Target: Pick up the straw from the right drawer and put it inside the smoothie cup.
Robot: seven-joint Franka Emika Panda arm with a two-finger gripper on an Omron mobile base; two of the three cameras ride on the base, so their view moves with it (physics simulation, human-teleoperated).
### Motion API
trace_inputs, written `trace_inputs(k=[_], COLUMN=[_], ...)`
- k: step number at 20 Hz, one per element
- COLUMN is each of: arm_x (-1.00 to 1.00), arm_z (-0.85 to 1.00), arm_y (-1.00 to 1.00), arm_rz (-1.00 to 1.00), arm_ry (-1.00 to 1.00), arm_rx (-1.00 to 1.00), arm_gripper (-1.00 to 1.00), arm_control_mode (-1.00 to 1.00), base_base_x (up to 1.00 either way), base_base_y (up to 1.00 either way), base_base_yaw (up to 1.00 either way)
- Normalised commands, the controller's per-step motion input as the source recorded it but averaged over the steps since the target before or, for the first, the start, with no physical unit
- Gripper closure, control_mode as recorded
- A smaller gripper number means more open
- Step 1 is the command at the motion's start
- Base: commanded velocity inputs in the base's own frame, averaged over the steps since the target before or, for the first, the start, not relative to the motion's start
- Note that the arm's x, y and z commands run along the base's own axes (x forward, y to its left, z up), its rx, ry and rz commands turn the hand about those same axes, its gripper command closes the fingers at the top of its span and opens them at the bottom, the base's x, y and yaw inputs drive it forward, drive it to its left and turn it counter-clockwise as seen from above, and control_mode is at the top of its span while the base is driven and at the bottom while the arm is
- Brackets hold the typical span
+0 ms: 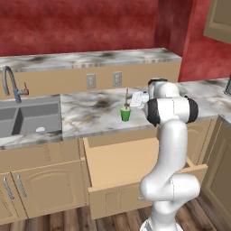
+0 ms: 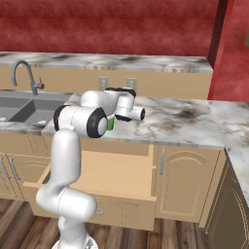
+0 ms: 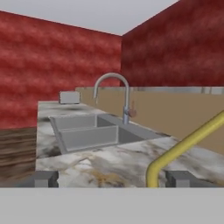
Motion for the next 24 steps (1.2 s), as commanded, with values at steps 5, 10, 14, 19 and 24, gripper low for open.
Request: trace_inputs(k=[5,10,14,19,24], arm_x=[-0.67,-0.40,-0.03,0.00,0.00], arm_z=[0.00,0.00,0.00,0.01,0.00], arm_y=[-0.05,0.00,0.00,0.00,-0.03], arm_rz=[0.00,0.00,0.00,0.00,-0.01], arm_ry=[-0.11,-0.09,-0.01,0.00,0.00], arm_rx=[0.00,0.00,0.00,0.00,0.00], arm_gripper=[-1.00,-1.00,-1.00,-1.00,-1.00], arm_control_mode=[-1.00,-1.00,-1.00,-1.00,-1.00], base_base_x=[0.00,0.00,0.00,0.00,0.00], base_base_y=[0.00,0.00,0.00,0.00,0.00], base_base_yaw=[0.00,0.00,0.00,0.00,0.00])
